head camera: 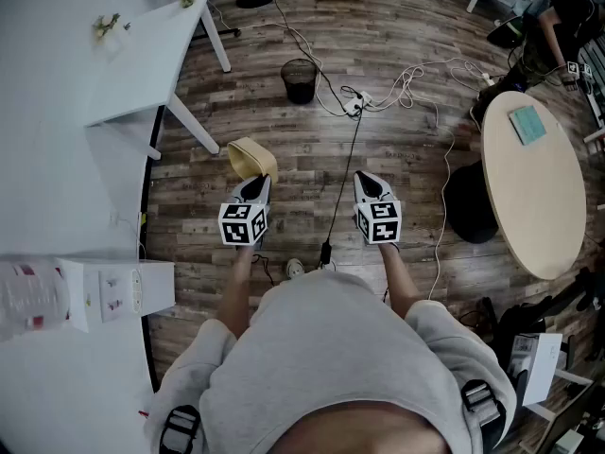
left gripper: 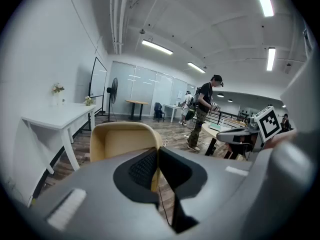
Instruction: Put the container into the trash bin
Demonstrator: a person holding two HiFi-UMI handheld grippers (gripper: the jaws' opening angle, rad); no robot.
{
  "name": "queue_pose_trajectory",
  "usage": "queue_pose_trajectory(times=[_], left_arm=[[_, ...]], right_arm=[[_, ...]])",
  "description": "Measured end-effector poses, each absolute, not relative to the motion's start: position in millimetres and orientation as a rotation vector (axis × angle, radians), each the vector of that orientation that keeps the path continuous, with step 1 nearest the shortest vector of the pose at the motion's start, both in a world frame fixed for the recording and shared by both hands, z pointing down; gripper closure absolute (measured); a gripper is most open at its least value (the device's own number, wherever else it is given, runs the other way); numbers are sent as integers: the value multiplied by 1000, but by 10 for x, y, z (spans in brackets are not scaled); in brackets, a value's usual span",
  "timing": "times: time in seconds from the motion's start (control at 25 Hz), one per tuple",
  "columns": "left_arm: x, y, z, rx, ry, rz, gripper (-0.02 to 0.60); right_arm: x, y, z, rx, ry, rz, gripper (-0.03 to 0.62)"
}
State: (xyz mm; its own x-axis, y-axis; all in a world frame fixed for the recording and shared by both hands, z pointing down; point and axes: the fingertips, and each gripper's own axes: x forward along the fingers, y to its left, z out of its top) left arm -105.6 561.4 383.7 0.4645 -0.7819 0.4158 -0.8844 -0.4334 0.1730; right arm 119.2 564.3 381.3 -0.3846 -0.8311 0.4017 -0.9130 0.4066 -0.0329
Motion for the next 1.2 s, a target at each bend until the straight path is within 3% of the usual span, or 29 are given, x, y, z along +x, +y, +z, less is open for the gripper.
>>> queue_pose_trajectory(times=[1.2], left_arm=[[-684, 5592, 3965, 2322, -1443, 410, 554]], right_arm=[[1473, 5604, 3974, 1447, -2409, 394, 580]])
